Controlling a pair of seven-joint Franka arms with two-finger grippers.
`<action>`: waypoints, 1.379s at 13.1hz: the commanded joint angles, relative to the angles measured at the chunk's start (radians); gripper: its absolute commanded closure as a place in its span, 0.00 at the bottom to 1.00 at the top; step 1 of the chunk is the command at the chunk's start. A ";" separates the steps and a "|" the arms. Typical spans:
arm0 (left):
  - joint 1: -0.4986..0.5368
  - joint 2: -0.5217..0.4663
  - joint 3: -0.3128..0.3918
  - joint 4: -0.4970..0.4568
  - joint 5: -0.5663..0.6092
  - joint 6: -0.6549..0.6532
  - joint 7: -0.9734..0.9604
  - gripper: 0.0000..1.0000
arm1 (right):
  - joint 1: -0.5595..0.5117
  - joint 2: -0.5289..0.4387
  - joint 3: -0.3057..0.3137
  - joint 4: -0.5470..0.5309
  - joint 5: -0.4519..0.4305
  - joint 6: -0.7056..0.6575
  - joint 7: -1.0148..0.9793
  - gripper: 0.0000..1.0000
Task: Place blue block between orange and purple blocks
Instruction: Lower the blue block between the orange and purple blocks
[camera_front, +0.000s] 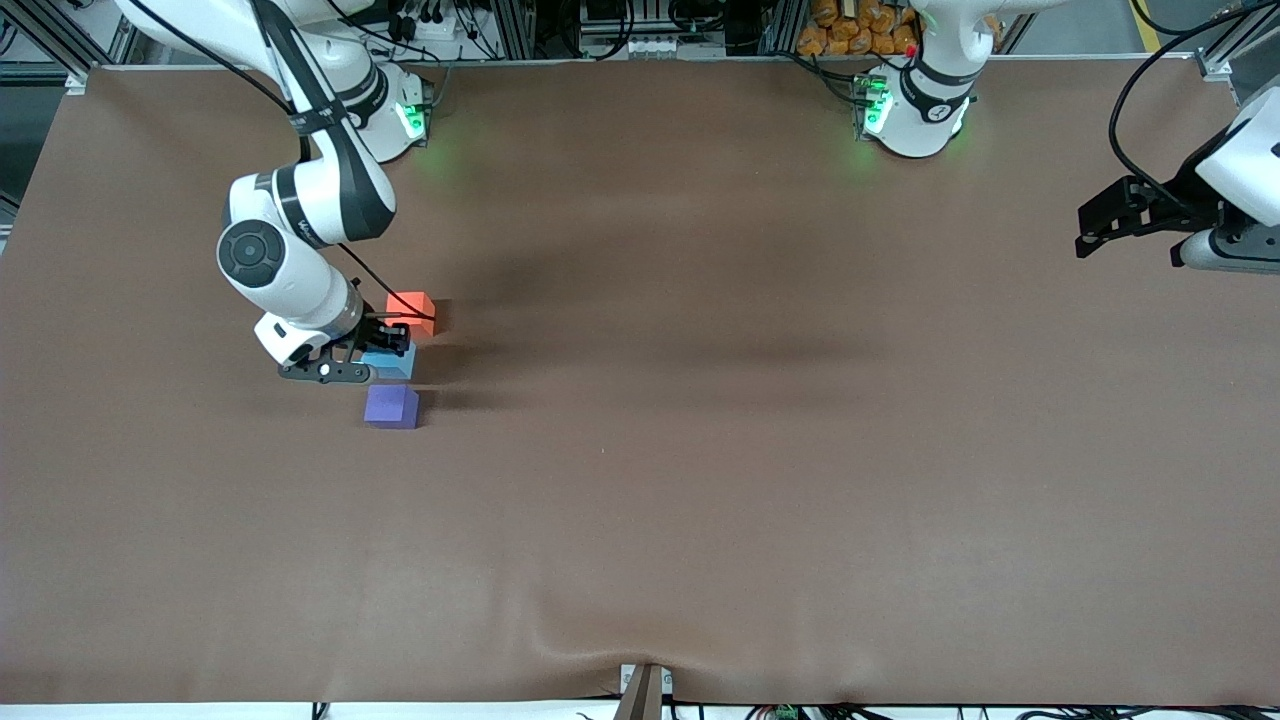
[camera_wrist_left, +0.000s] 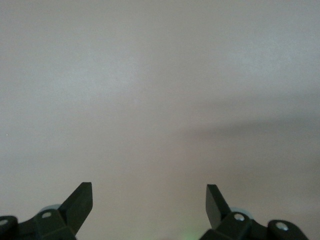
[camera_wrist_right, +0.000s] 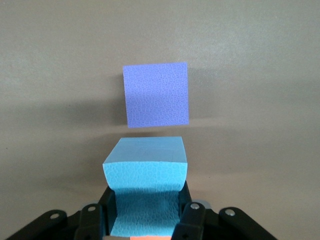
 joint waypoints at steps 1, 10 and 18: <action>0.008 -0.024 -0.006 -0.016 -0.013 -0.010 0.003 0.00 | -0.002 -0.004 0.002 -0.024 -0.006 0.028 -0.009 0.92; 0.006 -0.021 -0.015 -0.011 -0.013 0.027 0.001 0.00 | -0.005 0.052 -0.001 -0.058 -0.006 0.136 -0.006 0.90; 0.011 -0.012 -0.007 -0.008 -0.012 0.041 0.004 0.00 | -0.011 0.095 -0.004 -0.083 -0.006 0.211 -0.002 0.88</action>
